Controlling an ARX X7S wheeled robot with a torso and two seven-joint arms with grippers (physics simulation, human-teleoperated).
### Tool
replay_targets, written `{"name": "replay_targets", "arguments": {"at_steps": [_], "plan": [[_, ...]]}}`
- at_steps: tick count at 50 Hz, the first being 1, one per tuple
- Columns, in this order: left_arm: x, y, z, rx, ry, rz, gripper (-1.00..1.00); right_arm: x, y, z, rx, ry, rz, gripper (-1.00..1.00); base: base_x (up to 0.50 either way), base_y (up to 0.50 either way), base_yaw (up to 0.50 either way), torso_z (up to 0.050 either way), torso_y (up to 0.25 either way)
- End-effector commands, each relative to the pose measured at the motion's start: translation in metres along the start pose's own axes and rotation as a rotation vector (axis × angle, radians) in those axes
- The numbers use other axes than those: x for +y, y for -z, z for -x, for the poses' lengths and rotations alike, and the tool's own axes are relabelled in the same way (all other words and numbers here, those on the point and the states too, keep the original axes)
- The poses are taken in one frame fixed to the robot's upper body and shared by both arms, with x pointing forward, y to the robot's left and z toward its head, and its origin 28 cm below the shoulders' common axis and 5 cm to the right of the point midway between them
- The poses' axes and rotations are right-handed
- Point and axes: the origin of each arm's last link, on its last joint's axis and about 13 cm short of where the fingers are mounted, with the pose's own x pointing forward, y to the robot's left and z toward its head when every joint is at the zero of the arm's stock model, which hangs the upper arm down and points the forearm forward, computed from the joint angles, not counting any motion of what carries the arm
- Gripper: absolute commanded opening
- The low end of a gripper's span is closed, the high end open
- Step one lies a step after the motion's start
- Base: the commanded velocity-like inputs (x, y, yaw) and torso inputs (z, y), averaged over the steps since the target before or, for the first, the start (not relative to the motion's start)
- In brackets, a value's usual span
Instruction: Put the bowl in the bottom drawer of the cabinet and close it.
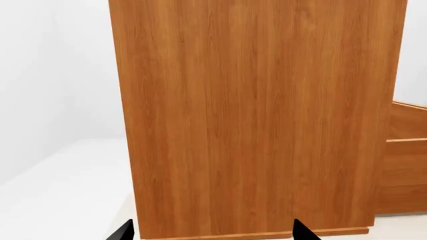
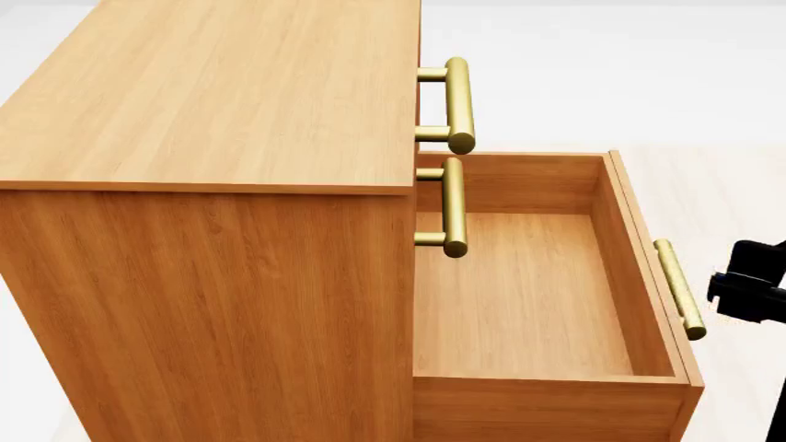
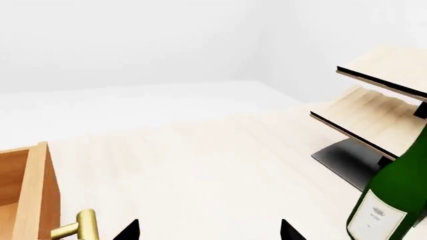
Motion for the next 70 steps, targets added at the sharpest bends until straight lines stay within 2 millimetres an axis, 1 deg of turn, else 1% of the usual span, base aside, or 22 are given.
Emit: {"name": "replay_targets", "arguments": {"at_steps": [1, 6, 9, 11, 12, 14, 26, 30, 37, 44, 49, 56, 57, 65, 70], "plan": [[0.000, 0.000, -0.001, -0.004, 0.008, 0.003, 1.00, -0.010, -0.001, -0.006, -0.002, 0.102, -0.031, 1.00, 0.00, 0.00, 0.00, 0.000, 0.000], [0.000, 0.000, -0.002, -0.004, 0.008, 0.005, 1.00, -0.013, 0.004, -0.010, 0.007, 0.160, -0.012, 1.00, 0.00, 0.00, 0.00, 0.000, 0.000], [0.000, 0.001, -0.002, -0.005, 0.007, 0.007, 1.00, -0.016, 0.008, -0.014, 0.035, 0.217, -0.033, 1.00, 0.00, 0.00, 0.00, 0.000, 0.000], [0.000, 0.002, -0.003, -0.005, 0.007, 0.007, 1.00, -0.018, 0.009, -0.016, 0.042, 0.224, -0.031, 1.00, 0.00, 0.00, 0.00, 0.000, 0.000], [-0.001, 0.007, -0.002, -0.008, 0.007, 0.009, 1.00, -0.019, 0.010, -0.016, -0.001, 0.242, -0.057, 1.00, 0.00, 0.00, 0.00, 0.000, 0.000], [-0.001, 0.008, -0.002, -0.009, 0.007, 0.012, 1.00, -0.021, 0.011, -0.017, -0.008, 0.274, -0.070, 1.00, 0.00, 0.00, 0.00, 0.000, 0.000], [-0.001, 0.010, -0.003, -0.011, 0.008, 0.013, 1.00, -0.028, 0.020, -0.021, 0.003, 0.330, -0.044, 1.00, 0.00, 0.00, 0.00, 0.000, 0.000], [-0.001, 0.011, -0.003, -0.012, 0.008, 0.012, 1.00, -0.031, 0.023, -0.023, 0.015, 0.380, -0.046, 1.00, 0.00, 0.00, 0.00, 0.000, 0.000], [-0.001, 0.011, -0.002, -0.012, 0.009, 0.011, 1.00, -0.034, 0.027, -0.025, 0.035, 0.440, -0.092, 1.00, 0.00, 0.00, 0.00, 0.000, 0.000], [-0.001, 0.010, 0.000, -0.013, 0.009, 0.012, 1.00, -0.037, 0.031, -0.027, 0.040, 0.520, -0.070, 1.00, 0.00, 0.00, 0.00, 0.000, 0.000], [-0.001, 0.009, 0.000, -0.013, 0.009, 0.014, 1.00, -0.039, 0.034, -0.029, 0.081, 0.527, -0.113, 1.00, 0.00, 0.00, 0.00, 0.000, 0.000], [-0.001, 0.010, 0.000, -0.013, 0.009, 0.009, 1.00, -0.044, 0.040, -0.031, 0.108, 0.614, -0.132, 1.00, 0.00, 0.00, 0.00, 0.000, 0.000], [0.000, 0.005, -0.002, -0.012, 0.009, 0.009, 1.00, -0.045, 0.041, -0.032, 0.122, 0.635, -0.137, 1.00, 0.00, 0.00, 0.00, 0.000, 0.000], [-0.001, 0.002, -0.002, -0.012, 0.009, 0.007, 1.00, -0.048, 0.042, -0.034, 0.133, 0.679, -0.133, 1.00, 0.00, 0.00, 0.00, 0.000, 0.000], [-0.001, 0.004, -0.003, -0.012, 0.009, 0.007, 1.00, -0.050, 0.046, -0.035, 0.152, 0.714, -0.118, 1.00, 0.00, 0.00, 0.00, 0.000, 0.000]]}}
